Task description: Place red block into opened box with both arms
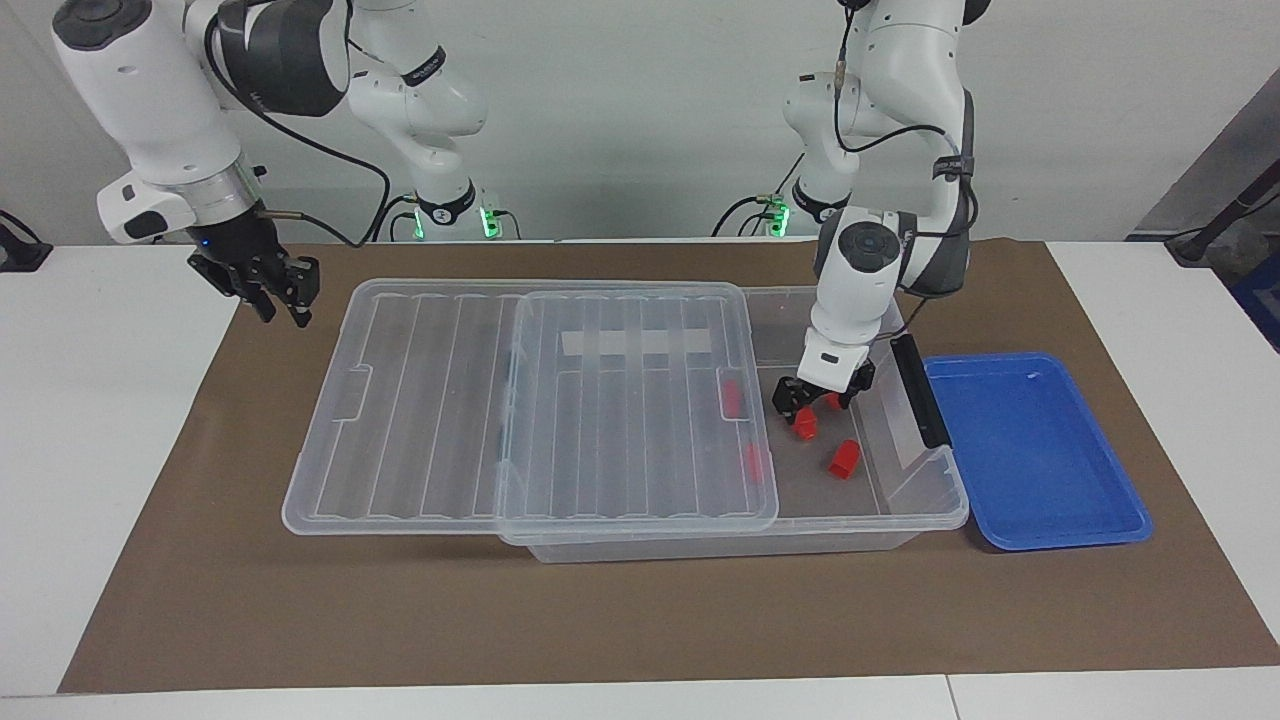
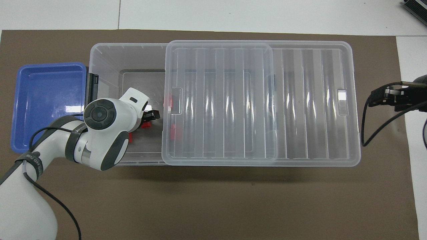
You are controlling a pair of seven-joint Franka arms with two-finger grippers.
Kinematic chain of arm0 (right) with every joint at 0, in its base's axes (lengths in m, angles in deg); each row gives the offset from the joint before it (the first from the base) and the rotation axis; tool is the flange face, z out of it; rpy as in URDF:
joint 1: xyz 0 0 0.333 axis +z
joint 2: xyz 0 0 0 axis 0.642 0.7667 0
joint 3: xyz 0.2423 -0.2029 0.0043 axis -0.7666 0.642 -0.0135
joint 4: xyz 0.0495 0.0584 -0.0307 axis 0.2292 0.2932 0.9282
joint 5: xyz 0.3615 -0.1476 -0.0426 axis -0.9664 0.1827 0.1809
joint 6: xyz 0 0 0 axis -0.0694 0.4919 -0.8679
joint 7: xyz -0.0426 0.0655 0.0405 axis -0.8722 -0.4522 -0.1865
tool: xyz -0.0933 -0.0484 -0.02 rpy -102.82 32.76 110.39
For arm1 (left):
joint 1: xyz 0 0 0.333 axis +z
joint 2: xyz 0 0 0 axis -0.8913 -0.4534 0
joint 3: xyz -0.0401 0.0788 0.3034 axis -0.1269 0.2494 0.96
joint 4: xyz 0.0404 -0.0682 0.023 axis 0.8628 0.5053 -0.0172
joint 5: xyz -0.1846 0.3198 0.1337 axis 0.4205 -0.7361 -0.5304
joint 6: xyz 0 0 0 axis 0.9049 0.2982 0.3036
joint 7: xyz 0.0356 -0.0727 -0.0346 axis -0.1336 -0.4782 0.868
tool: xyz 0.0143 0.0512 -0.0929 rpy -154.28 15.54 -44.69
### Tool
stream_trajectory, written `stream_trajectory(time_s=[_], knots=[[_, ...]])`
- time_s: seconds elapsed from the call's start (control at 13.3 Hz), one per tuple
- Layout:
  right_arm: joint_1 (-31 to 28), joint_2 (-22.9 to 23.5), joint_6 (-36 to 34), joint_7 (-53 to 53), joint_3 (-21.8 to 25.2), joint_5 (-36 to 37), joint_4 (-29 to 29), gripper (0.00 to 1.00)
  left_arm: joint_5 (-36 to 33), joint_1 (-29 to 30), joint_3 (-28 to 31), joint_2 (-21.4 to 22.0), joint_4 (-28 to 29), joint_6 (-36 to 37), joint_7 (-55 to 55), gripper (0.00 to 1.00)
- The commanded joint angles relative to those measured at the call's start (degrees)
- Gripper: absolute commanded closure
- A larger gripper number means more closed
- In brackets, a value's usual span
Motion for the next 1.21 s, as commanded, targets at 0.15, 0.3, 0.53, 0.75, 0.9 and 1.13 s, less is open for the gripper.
stream_trajectory(time_s=[0.15,0.3,0.53,0.75,0.9,1.13], knots=[[-3.7,0.9,8.8,-6.2,-0.4,0.4,5.0,1.0,-1.4,0.4,1.0,4.3,-11.3,19.2,-5.6,0.0],[-3.9,2.0,10.9,-6.1,-0.4,0.4,5.7,1.0,-0.8,4.1,1.6,7.4,-14.2,24.5,-13.8,0.0],[-3.9,3.7,14.3,-4.8,-0.4,0.4,6.6,1.0,2.0,12.3,1.8,13.4,-13.8,25.9,-28.2,0.0],[-3.5,5.1,15.2,-4.3,-0.4,0.4,6.8,1.0,2.0,15.6,1.9,13.6,-13.4,25.1,-29.3,0.0],[-3.2,5.2,15.3,-4.4,-0.5,0.4,7.2,1.0,2.0,16.3,1.8,13.7,-13.3,25.4,-29.5,0.0],[-2.7,5.2,15.1,-4.7,-0.7,0.0,8.0,1.0,1.9,16.3,2.0,14.8,-14.2,26.7,-31.5,0.0]])
